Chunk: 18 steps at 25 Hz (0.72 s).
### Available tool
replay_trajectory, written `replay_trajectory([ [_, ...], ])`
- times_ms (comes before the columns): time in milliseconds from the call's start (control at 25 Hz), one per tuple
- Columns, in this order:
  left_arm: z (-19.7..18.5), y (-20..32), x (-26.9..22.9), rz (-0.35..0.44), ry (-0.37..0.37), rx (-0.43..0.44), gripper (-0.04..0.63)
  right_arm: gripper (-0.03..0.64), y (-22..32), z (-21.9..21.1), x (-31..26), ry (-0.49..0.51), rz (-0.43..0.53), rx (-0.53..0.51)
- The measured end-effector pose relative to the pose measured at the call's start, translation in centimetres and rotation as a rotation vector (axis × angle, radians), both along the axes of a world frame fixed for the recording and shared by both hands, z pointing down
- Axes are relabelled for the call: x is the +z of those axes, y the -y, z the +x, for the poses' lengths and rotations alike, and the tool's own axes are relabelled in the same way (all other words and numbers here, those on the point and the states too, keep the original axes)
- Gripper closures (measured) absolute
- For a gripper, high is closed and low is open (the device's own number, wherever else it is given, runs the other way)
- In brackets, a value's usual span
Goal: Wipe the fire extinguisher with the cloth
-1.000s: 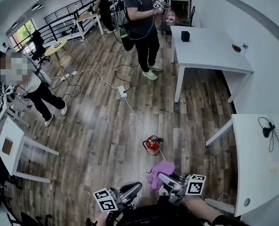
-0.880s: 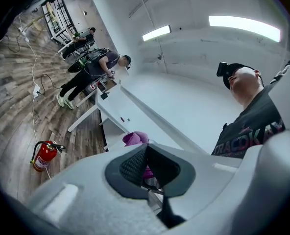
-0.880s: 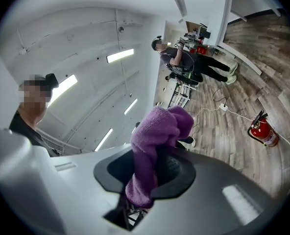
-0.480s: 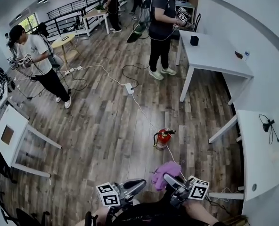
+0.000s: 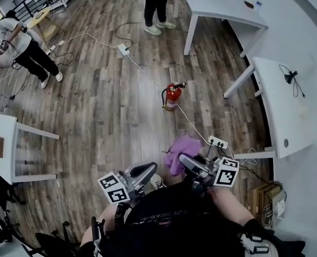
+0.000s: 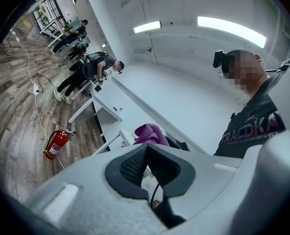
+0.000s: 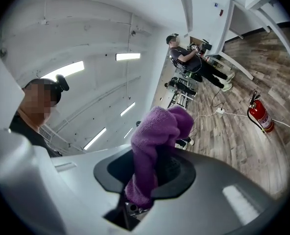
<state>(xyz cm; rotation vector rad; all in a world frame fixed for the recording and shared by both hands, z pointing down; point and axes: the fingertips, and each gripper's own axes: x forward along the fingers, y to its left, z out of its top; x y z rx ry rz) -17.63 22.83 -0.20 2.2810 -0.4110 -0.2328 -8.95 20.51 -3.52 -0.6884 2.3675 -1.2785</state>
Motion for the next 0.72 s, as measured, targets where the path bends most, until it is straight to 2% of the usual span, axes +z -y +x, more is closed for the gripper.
replay_trajectory([
  [160,2.1,-2.1,0.4,-0.012,-0.014,0.023,0.595,0.528,-2.7,1.8,0.7,-0.057,-0.016,0.015],
  [400,6.7,-4.1,-0.7,0.013,-0.008,0.015,0.596,0.528,-5.9,6.8,-0.3,-0.06,0.016,0.012],
  [720,14.1,-6.5,-1.8,0.031,0.002,-0.045,0.595,0.526,-8.4,13.7,-1.4,-0.037,0.044,-0.078],
])
